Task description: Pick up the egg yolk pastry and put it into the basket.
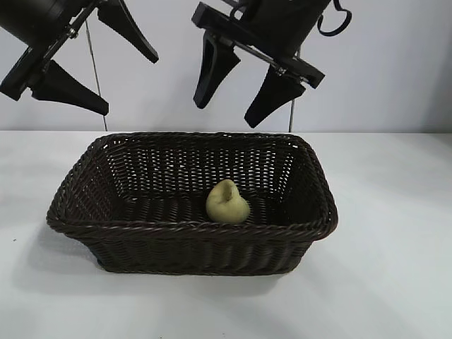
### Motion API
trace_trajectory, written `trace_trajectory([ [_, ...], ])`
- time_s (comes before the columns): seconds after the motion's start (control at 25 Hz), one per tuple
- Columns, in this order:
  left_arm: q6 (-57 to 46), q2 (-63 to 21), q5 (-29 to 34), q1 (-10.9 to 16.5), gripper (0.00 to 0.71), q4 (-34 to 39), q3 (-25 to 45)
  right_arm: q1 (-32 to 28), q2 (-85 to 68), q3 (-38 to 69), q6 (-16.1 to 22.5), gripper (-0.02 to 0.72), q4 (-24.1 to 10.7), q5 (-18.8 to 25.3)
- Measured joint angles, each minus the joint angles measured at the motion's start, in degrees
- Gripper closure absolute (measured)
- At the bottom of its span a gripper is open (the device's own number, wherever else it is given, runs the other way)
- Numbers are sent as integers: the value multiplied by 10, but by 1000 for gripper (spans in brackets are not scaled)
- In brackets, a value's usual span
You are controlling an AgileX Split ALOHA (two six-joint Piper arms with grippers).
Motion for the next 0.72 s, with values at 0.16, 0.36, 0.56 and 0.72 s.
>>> trace_trajectory([
  [0.16, 0, 0, 0, 0, 136, 0, 0, -46, -31, 0, -7, 167, -1, 1],
  [0.36, 2, 0, 0, 0, 136, 0, 0, -68, -54, 0, -8, 167, -3, 4],
  [0.56, 4, 0, 0, 0, 136, 0, 0, -68, -63, 46, -26, 167, -2, 8],
  [0.72, 4, 0, 0, 0, 136, 0, 0, -75, -63, 78, -29, 167, -5, 8],
])
